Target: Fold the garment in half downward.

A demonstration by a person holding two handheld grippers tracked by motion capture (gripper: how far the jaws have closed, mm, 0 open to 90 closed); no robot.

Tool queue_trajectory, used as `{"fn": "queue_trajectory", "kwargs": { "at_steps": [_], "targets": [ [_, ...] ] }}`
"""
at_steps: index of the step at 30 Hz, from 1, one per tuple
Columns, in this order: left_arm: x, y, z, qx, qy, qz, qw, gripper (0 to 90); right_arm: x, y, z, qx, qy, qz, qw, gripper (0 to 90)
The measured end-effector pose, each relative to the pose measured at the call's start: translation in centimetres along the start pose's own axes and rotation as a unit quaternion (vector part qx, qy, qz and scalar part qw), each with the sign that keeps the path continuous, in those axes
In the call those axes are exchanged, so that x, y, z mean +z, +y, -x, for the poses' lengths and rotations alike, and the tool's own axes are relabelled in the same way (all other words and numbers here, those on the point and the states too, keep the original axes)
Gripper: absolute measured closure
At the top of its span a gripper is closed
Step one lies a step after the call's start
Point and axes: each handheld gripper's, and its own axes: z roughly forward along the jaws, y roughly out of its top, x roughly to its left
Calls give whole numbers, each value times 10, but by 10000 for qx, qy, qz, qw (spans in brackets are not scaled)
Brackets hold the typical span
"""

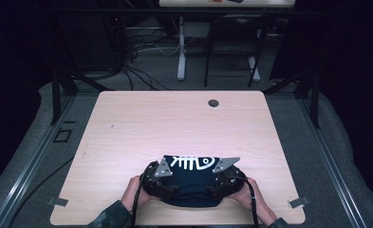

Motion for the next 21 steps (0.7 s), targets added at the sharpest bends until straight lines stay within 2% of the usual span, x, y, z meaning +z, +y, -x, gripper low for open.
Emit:
{"fn": "queue_trajectory", "kwargs": {
  "at_steps": [7, 11, 13, 15, 18, 21],
  "targets": [
    [3, -4, 5, -81, 49, 58, 9999, 312, 6, -4, 5, -92, 71, 23, 9999, 170],
    [5, -4, 5, -84, 44, 99, 9999, 294, 9, -4, 9, 52, 155, 51, 9999, 150],
    [6, -4, 4, -85, 25, 117, 9999, 289, 9, -3, 10, -6, 114, 26, 9999, 149],
    [6, -5, 3, -98, 5, 134, 9999, 285, 10, -4, 9, 40, 112, 52, 9999, 146],
    [5, -4, 7, 17, 191, 210, 9996, 249, 9, -4, 9, 59, 80, 12, 9999, 137],
    [2, -3, 6, -12, 228, 303, 9993, 196, 8, -4, 7, 114, 16, 55, 9999, 127]
  ]
}}
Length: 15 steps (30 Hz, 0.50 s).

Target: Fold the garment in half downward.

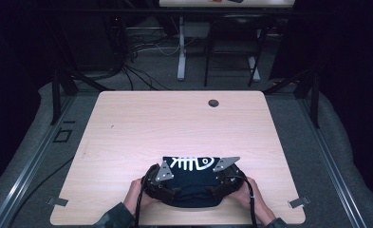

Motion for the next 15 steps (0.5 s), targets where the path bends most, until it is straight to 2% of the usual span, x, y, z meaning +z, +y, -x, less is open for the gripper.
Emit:
{"fn": "queue_trajectory", "kwargs": {
  "at_steps": [3, 7, 11, 15],
  "targets": [
    [-7, 1, -5, -143, 13, 143, 9998, 152, -3, 1, 0, 26, -29, 61, 10000, 88],
    [-19, 3, -10, -287, 97, 362, 9989, 128, -14, 3, -3, 11, -46, 458, 9989, 65],
    [-30, 3, -16, -382, 266, 533, 9975, 104, -29, 4, -6, 1, -212, 764, 9969, 59],
    [-38, -2, -25, -530, 390, 591, 9961, 97, -44, 0, -1, 134, -452, 916, 9947, 77]
  ]
}}
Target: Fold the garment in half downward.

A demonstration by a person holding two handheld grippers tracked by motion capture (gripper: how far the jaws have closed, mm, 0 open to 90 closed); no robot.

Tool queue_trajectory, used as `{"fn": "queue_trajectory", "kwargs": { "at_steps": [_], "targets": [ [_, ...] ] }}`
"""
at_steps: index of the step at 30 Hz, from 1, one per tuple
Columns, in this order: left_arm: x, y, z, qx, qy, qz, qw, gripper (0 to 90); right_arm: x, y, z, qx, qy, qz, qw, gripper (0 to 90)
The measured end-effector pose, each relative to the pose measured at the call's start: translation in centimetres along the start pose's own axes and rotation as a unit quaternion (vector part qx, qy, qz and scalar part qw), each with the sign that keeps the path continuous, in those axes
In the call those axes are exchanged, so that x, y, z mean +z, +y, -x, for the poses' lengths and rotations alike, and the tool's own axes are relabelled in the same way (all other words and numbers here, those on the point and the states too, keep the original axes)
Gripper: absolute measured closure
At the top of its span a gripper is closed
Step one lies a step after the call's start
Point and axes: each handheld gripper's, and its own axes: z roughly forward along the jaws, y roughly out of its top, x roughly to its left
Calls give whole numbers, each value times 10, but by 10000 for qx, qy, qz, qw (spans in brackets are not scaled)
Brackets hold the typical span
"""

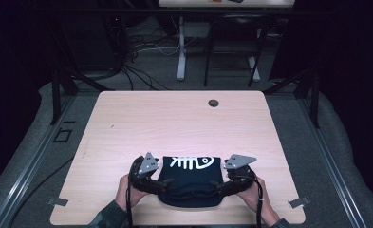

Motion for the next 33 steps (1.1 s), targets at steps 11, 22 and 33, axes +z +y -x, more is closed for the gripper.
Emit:
{"fn": "queue_trajectory", "kwargs": {
  "at_steps": [11, 22, 33],
  "targets": [
    [-10, -20, -26, -421, 370, -188, 9983, 70, -25, -21, 27, 495, -520, -23, 9974, 76],
    [1, -44, -54, -788, 585, -663, 9930, 25, -19, -56, 50, 844, -885, -593, 9907, 68],
    [8, -51, -61, -874, 599, -813, 9910, 19, -8, -74, 69, 1140, -935, -892, 9850, 57]
  ]
}}
